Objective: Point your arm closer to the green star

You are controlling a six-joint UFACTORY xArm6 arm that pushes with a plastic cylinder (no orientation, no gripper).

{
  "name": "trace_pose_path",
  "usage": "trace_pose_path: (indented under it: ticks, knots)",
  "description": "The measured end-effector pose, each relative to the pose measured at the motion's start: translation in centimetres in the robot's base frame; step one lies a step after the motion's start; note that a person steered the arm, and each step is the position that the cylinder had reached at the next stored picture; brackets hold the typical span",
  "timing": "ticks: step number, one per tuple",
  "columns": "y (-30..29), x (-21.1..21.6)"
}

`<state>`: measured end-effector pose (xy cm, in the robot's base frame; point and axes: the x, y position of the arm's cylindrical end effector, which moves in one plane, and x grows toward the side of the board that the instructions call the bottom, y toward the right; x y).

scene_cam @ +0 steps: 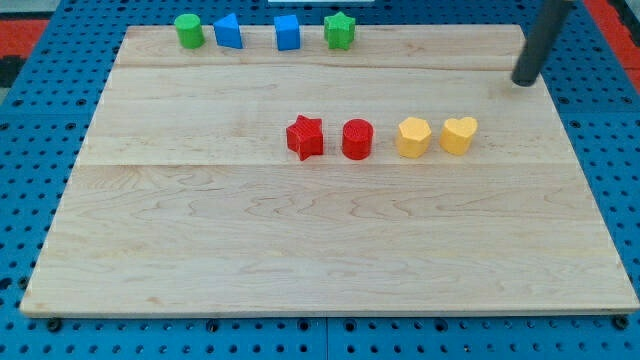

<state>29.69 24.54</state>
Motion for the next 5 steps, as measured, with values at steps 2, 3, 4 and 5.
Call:
trace_pose_path:
  ticks: [2,3,4,5]
  knots:
    - [-10.1,-6.1]
    - [-9.8,-9.7]
    - [-10.1,-10.6]
    - [-10.1,-10.6]
